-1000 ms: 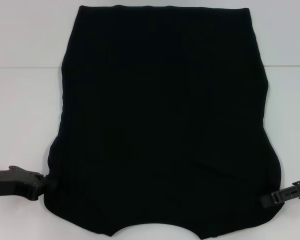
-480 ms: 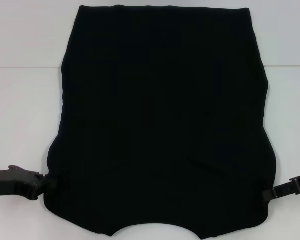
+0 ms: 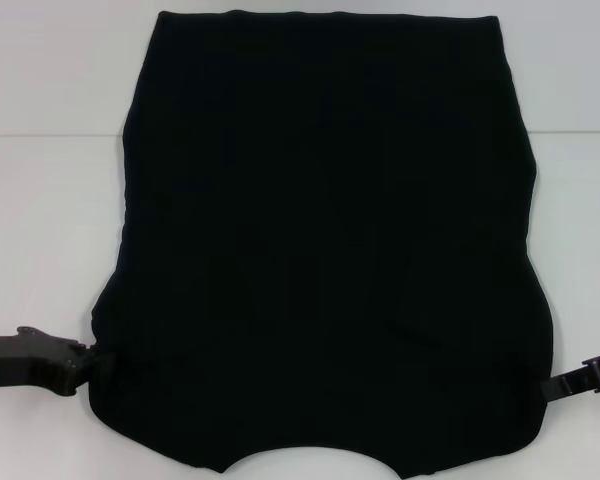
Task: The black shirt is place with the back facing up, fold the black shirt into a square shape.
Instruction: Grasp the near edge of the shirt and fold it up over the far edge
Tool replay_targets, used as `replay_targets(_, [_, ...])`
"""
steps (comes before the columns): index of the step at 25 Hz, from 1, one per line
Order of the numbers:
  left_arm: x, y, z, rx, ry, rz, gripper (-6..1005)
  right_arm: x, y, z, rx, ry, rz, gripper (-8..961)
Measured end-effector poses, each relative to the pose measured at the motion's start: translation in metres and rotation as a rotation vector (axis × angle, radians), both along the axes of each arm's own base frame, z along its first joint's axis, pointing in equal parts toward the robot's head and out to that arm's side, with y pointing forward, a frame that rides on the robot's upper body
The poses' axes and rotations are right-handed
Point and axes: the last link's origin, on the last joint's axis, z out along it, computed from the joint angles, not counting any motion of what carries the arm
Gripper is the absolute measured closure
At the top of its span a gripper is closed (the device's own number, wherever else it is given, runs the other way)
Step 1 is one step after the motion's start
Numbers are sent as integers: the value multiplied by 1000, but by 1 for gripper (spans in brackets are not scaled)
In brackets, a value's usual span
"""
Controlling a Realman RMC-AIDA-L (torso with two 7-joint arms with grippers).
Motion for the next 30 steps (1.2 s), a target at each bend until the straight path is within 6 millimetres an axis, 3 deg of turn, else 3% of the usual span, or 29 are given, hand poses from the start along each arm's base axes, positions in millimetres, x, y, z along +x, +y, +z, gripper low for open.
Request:
replay_targets(8, [0,1,0,0,2,-5,978,8,-6,2,13,2,-23,951])
replay_targets(22, [2,-1,1,-8,-6,-4,979,34,-28,20,94,13,-89,951])
replay_targets(30, [7,-13,7,-59,-84,12,979,43,-37,26,141,41,-86,951])
